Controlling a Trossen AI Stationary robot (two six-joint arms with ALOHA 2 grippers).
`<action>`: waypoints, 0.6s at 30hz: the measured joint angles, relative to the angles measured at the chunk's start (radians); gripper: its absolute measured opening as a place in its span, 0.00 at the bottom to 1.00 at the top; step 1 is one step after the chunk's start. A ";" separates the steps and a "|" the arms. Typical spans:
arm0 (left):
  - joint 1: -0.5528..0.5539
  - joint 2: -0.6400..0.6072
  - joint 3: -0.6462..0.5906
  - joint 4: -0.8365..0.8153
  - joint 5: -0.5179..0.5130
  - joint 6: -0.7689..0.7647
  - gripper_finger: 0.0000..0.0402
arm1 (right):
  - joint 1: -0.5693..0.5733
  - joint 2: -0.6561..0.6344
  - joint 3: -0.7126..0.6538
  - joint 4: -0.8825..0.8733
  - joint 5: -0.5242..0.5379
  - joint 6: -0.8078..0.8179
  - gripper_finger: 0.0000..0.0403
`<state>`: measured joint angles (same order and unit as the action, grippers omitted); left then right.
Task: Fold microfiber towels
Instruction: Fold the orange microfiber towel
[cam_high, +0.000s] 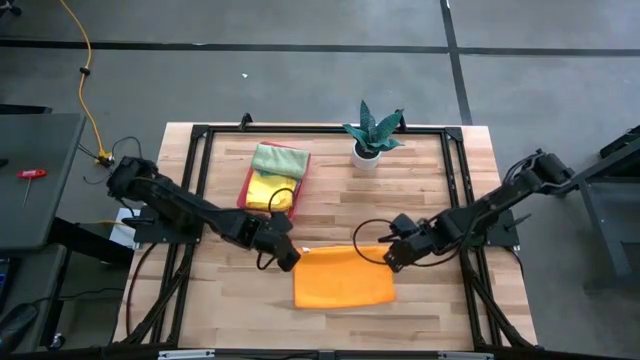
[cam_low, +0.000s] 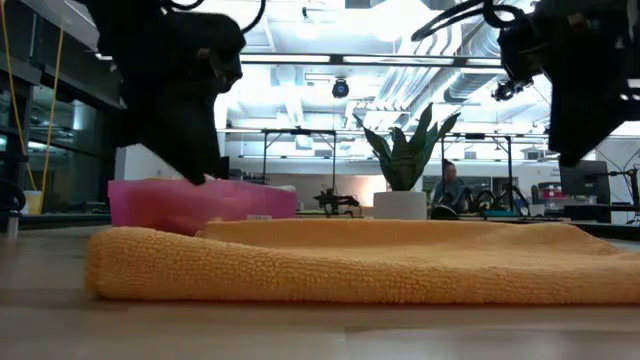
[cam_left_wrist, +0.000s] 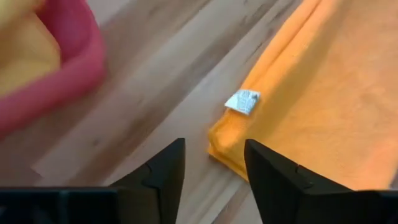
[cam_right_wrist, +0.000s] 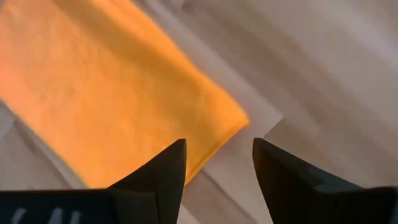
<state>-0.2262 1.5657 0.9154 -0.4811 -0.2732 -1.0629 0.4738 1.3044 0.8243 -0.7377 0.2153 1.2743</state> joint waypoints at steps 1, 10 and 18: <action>0.007 -0.019 0.000 -0.012 0.000 0.012 0.40 | -0.008 -0.013 0.004 -0.016 0.013 -0.020 0.44; -0.103 -0.085 0.001 0.137 -0.145 0.086 0.42 | 0.024 -0.140 0.012 -0.161 0.084 -0.052 0.44; -0.249 0.108 0.000 0.411 -0.154 0.071 0.40 | 0.134 -0.104 0.010 -0.110 0.100 -0.044 0.44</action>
<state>-0.4748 1.6740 0.9158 -0.0696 -0.4270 -0.9917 0.6080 1.2004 0.8343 -0.8477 0.3153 1.2301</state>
